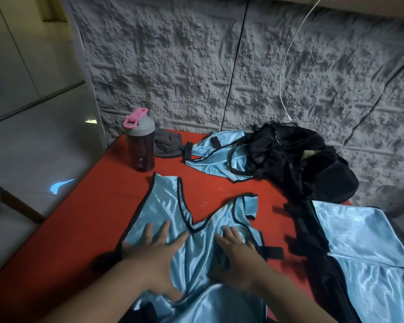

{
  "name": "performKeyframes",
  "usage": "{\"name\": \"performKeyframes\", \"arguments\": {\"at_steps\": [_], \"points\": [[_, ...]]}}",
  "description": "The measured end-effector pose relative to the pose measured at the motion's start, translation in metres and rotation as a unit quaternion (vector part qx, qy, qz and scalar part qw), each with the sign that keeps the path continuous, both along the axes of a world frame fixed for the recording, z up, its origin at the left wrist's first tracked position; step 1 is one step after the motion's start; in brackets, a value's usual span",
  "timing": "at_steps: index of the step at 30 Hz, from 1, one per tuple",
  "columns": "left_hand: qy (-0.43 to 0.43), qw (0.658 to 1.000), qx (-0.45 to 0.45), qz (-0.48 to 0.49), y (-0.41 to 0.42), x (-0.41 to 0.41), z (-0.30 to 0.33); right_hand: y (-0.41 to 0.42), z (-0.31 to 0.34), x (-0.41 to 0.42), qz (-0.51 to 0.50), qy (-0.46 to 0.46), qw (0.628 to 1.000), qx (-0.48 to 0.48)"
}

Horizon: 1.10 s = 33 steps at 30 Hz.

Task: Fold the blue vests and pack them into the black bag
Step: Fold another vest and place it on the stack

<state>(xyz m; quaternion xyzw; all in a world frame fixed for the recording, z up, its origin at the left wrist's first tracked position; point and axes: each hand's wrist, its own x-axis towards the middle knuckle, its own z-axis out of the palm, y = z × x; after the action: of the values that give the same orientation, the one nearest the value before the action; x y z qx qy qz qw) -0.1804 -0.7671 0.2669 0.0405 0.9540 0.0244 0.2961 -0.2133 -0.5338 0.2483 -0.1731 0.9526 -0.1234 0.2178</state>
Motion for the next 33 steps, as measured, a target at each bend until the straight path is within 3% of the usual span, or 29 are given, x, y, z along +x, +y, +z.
{"name": "performKeyframes", "arguments": {"at_steps": [4, 7, 10, 13, 17, 19, 21, 24, 27, 29, 33], "points": [[-0.019, 0.999, -0.005, -0.026, 0.002, 0.002, 0.004, 0.0, 0.002, 0.002, 0.064, -0.021, 0.996, -0.053], [-0.02, 0.999, -0.003, -0.025, 0.0, 0.003, 0.006, 0.004, 0.014, -0.001, -0.059, 0.024, 0.996, -0.059], [-0.023, 1.0, -0.009, -0.01, -0.001, 0.005, 0.01, 0.003, 0.035, -0.003, -0.159, 0.082, 0.982, 0.061], [-0.011, 1.0, -0.011, 0.006, 0.002, 0.003, 0.008, 0.002, 0.047, -0.001, -0.192, 0.052, 0.973, 0.114], [0.028, 0.998, 0.028, 0.039, 0.0, -0.009, 0.002, -0.005, 0.041, -0.005, -0.184, 0.111, 0.975, 0.062], [0.059, 0.996, 0.04, 0.062, -0.003, -0.017, -0.002, -0.007, 0.029, -0.007, -0.179, 0.098, 0.978, 0.032], [0.067, 0.993, 0.029, 0.092, -0.005, -0.022, -0.007, -0.005, 0.011, -0.01, -0.165, 0.062, 0.98, 0.094], [0.06, 0.989, -0.003, 0.133, -0.006, -0.024, -0.013, 0.002, -0.003, -0.011, -0.296, -0.016, 0.946, 0.133], [0.061, 0.985, 0.001, 0.164, -0.005, -0.024, -0.014, -0.001, 0.001, -0.011, -0.348, -0.052, 0.929, 0.116], [0.055, 0.985, 0.003, 0.166, -0.003, -0.024, -0.012, -0.004, 0.003, -0.01, -0.346, -0.045, 0.93, 0.115], [0.048, 0.99, 0.028, 0.133, 0.002, -0.024, -0.013, -0.009, -0.002, -0.003, -0.246, -0.009, 0.962, 0.119]]}}
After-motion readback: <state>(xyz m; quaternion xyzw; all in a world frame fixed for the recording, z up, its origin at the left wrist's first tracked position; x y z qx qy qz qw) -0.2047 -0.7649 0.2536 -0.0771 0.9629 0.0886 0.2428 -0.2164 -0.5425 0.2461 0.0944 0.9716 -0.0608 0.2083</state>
